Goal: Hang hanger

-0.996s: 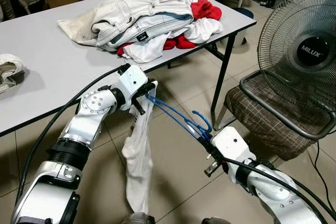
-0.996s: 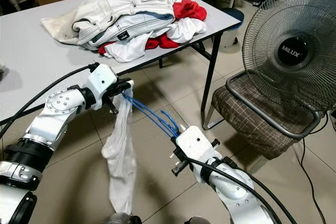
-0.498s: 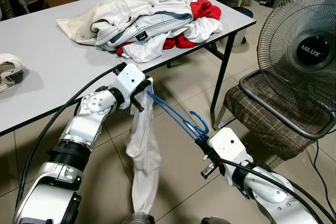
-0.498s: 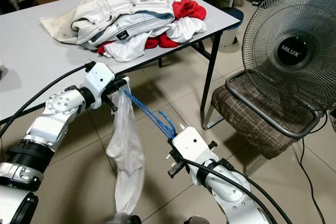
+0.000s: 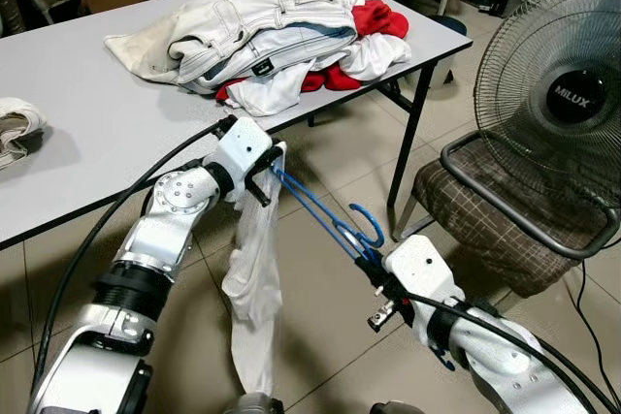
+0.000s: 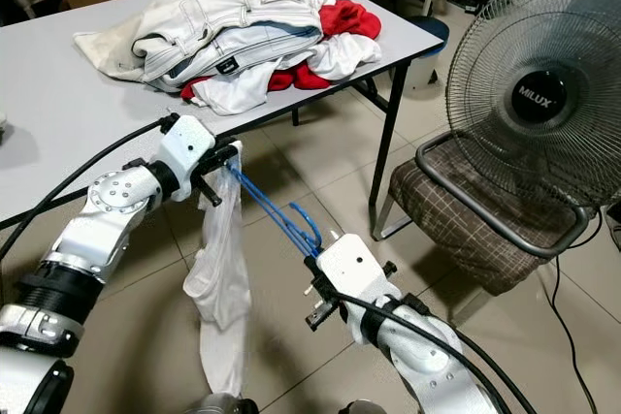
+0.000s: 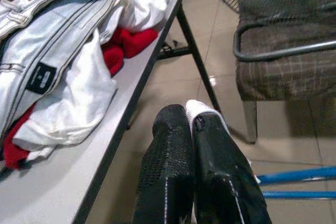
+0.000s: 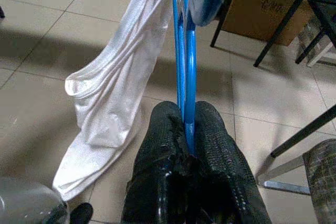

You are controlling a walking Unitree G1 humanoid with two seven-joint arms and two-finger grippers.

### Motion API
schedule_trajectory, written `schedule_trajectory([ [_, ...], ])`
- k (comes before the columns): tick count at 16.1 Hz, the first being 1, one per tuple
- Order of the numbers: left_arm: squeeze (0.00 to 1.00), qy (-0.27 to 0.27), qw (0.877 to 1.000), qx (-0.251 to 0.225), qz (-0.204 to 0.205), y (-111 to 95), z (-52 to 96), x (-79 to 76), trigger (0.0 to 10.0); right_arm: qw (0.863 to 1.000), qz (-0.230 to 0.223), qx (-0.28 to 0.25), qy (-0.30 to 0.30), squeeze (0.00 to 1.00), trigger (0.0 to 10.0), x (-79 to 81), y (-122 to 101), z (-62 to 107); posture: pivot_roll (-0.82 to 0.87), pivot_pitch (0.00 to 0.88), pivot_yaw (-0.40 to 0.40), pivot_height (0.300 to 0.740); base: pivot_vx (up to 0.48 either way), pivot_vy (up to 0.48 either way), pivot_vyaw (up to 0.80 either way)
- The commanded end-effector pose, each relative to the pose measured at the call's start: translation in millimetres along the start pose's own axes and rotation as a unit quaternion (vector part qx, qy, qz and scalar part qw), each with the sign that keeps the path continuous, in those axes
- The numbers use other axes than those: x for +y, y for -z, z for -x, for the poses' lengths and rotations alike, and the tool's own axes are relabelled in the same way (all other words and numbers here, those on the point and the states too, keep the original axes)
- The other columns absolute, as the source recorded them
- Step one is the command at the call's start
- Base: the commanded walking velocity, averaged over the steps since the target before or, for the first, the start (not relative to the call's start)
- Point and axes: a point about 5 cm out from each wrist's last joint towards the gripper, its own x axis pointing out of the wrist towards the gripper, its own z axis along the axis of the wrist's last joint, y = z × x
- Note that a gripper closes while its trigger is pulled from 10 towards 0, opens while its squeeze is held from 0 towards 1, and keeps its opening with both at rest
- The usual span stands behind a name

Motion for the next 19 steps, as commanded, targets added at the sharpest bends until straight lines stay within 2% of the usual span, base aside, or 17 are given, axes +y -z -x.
schedule_trajectory([
  [1, 0.00, 0.001, 1.000, -0.015, 0.004, -7.3, 0.9, 0.7, 0.0, 1.000, -0.007, -0.004, -0.003, 0.00, 10.0, -3.2, 0.0, -1.3, -0.02, 0.031, 0.042, 0.740, 0.000, 0.000, 0.00],
  [4, 0.00, 0.012, 1.000, -0.023, 0.009, -12.7, 2.3, -4.7, 0.0, 1.000, -0.008, 0.006, -0.007, 0.00, 10.0, -5.6, 2.4, -5.2, -0.01, 0.032, 0.032, 0.740, 0.000, 0.000, 0.00],
  [6, 0.00, 0.015, 0.999, -0.033, 0.012, -20.3, 5.3, -6.2, 0.0, 0.998, -0.059, 0.027, -0.006, 0.00, 10.0, -3.8, 6.9, -7.3, -0.01, 0.036, 0.027, 0.740, 0.000, 0.000, 0.00],
  [11, 0.00, 0.036, 0.997, -0.066, 0.022, -43.1, 8.7, -7.9, 0.0, 0.988, -0.124, 0.097, -0.005, 0.00, 10.0, -5.7, 29.2, -9.0, -0.01, 0.039, 0.021, 0.740, 0.000, 0.000, 0.00],
  [14, 0.00, 0.044, 0.995, -0.085, 0.022, -59.8, 11.8, -2.2, 0.0, 0.973, -0.172, 0.154, -0.003, 0.00, 10.0, -9.7, 51.6, -4.7, -0.01, 0.041, 0.022, 0.740, 0.000, 0.000, 0.00],
  [19, 0.00, 0.020, 0.996, -0.085, 0.022, -64.3, 15.8, 12.2, 0.0, 0.950, -0.234, 0.203, 0.021, 0.00, 10.0, -13.7, 81.8, 6.1, -0.01, 0.041, 0.022, 0.740, 0.000, 0.000, 0.00],
])
